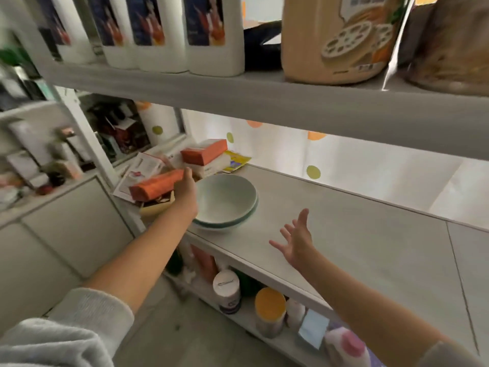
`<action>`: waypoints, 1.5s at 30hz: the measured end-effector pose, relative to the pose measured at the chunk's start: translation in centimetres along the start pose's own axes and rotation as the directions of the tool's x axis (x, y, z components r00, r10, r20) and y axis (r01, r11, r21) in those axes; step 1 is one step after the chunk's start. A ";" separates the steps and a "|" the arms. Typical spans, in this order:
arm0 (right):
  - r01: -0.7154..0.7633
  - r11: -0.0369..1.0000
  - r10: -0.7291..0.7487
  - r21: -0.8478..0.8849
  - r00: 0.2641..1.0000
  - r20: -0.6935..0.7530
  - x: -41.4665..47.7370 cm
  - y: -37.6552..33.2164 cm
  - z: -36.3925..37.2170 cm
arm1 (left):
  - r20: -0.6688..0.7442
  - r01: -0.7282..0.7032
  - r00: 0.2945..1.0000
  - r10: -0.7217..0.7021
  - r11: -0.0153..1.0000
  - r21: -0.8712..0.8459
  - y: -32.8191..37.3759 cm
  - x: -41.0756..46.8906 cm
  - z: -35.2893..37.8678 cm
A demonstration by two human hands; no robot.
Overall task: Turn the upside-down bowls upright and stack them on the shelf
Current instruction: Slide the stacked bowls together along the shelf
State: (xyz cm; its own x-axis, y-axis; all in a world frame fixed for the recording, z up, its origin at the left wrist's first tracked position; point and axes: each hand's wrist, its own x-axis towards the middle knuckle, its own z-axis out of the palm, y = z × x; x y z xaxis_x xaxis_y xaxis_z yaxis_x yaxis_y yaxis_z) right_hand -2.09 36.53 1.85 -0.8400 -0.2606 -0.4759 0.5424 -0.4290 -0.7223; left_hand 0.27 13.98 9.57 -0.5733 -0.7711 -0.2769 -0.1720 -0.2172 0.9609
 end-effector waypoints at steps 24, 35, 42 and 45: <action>-0.177 0.970 0.205 -0.166 0.963 0.172 3.7 -0.3 5.6 | 0.099 0.505 0.863 -0.496 0.843 -0.186 -4.6 2.6 -1.5; -0.036 0.999 0.036 -0.011 0.998 0.058 -4.3 -8.9 -10.5 | 0.175 0.423 0.891 -0.419 0.906 0.013 -8.9 -8.6 12.0; 0.075 0.997 -0.072 0.026 0.992 -0.106 -13.4 -13.9 -27.2 | 0.321 0.411 0.843 -0.432 0.902 0.135 -15.0 -23.3 22.7; 0.103 0.994 -0.092 0.045 0.978 -0.189 -17.0 -15.1 -32.8 | 0.389 0.406 0.802 -0.453 0.892 0.200 -17.0 -29.3 26.0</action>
State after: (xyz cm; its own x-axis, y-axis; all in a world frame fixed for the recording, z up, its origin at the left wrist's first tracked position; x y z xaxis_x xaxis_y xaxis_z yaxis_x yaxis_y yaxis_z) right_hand 4.53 75.86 4.40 -0.8682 -0.0512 -0.4936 0.4520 -0.4922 -0.7439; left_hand -0.82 55.76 1.13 -0.6937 -0.2876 -0.6603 -0.5464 -0.3872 0.7427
